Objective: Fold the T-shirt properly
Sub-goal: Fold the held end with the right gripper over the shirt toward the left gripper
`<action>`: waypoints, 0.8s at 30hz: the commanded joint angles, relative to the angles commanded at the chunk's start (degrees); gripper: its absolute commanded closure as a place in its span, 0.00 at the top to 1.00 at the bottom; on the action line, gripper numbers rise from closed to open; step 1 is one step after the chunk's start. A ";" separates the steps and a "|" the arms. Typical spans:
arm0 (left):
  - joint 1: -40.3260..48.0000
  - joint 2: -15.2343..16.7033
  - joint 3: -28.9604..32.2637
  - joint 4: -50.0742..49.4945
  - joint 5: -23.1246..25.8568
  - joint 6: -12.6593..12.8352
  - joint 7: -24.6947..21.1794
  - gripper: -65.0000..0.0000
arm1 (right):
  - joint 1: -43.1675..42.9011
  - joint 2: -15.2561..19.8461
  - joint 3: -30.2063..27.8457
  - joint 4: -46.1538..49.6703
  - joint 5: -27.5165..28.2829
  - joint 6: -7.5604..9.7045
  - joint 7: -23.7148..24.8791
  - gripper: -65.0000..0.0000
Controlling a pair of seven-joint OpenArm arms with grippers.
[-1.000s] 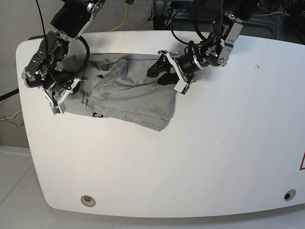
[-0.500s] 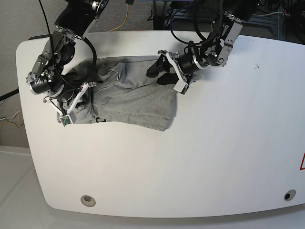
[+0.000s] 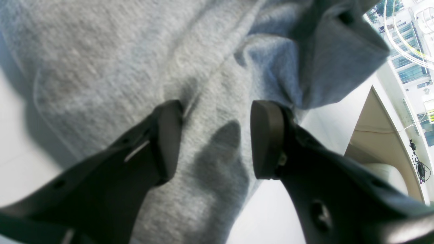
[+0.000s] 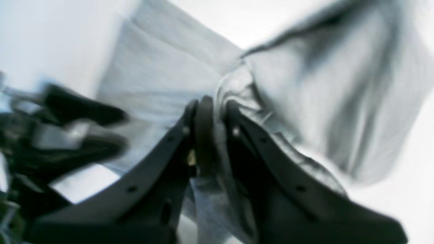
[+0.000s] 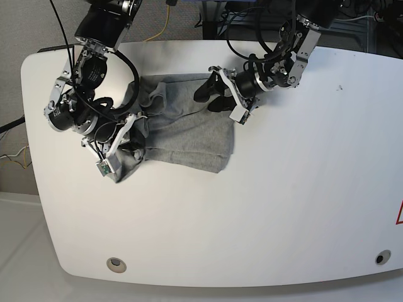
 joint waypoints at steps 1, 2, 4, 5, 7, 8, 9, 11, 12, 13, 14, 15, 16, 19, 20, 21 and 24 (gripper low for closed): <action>0.00 0.00 0.00 0.00 0.00 0.00 0.00 0.48 | 0.00 0.00 0.00 0.00 0.79 -0.53 0.00 0.03; 0.00 0.00 0.00 0.00 0.00 0.00 0.00 0.48 | 0.00 0.00 0.00 0.00 1.76 -1.23 0.00 0.03; 0.00 0.00 0.00 0.00 0.00 0.00 0.00 0.48 | 0.00 0.00 -0.09 0.00 3.87 -2.81 0.00 0.03; 0.00 0.00 0.00 0.00 0.00 0.00 0.00 0.48 | 0.00 0.00 -0.18 0.00 4.75 -3.60 0.00 0.03; -0.09 0.09 0.00 0.00 0.00 0.00 0.00 0.48 | 0.00 0.00 -1.05 0.00 6.07 -4.84 0.00 0.03; -0.09 0.09 0.00 0.00 0.00 0.00 0.00 0.48 | 0.00 0.00 -1.67 0.00 6.68 -5.45 0.00 0.03; -0.09 0.09 0.00 0.00 0.00 0.00 0.00 0.48 | 0.00 0.00 -2.11 0.00 7.12 -5.98 0.00 0.03; -0.18 0.09 0.00 0.00 0.00 0.00 0.00 0.48 | 0.00 0.00 -3.60 0.00 8.00 -7.12 0.00 0.03; -0.18 0.09 0.00 0.00 0.00 0.00 0.00 0.48 | 0.00 -0.09 -4.48 0.00 8.44 -7.74 0.00 0.03; -0.18 0.09 0.00 0.00 0.00 0.00 0.00 0.48 | 0.00 -0.26 -5.36 0.00 8.70 -8.35 0.00 0.03; -0.18 0.09 0.00 0.00 0.00 0.00 0.00 0.48 | 0.00 -0.35 -5.89 0.00 8.79 -8.70 0.00 0.03; -0.18 0.18 0.00 0.00 0.00 0.00 0.00 0.48 | 0.00 -0.44 -6.86 0.00 8.79 -9.23 0.00 0.03; -0.18 0.18 0.00 0.00 0.00 0.00 0.00 0.48 | 0.00 -0.44 -7.47 0.00 8.70 -9.49 0.00 0.03; -0.18 0.18 0.00 0.00 0.00 0.00 0.00 0.48 | 0.00 -1.32 -9.14 0.00 8.53 -10.02 0.00 0.03; -0.18 0.18 0.00 0.00 0.00 0.00 0.00 0.48 | 0.00 -1.85 -9.32 0.00 8.44 -10.02 0.00 0.03; -0.18 0.18 0.00 0.00 0.00 0.00 0.00 0.48 | 0.00 -2.20 -9.41 0.00 8.44 -10.02 0.00 0.03; -0.18 0.18 0.00 0.00 0.00 0.00 0.00 0.48 | 0.00 -2.99 -9.67 0.00 8.44 -10.02 0.00 0.03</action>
